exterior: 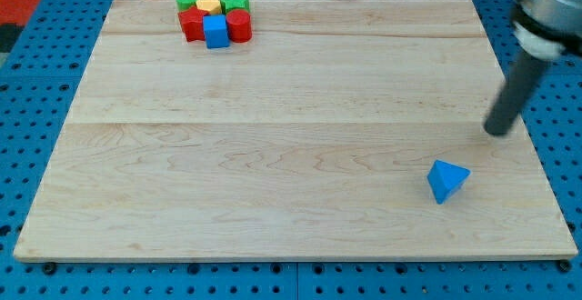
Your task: Move the blue triangle closer to the green star
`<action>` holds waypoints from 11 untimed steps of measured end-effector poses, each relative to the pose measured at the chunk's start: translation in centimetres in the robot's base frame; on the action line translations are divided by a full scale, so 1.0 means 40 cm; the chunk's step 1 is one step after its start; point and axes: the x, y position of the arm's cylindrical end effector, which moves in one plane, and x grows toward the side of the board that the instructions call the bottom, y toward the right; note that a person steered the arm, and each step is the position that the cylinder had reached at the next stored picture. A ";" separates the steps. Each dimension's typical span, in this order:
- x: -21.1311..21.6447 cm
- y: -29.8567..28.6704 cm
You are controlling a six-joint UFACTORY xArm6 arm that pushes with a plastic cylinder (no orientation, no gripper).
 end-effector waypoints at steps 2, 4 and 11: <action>0.129 -0.253; -0.041 -0.416; -0.321 -0.158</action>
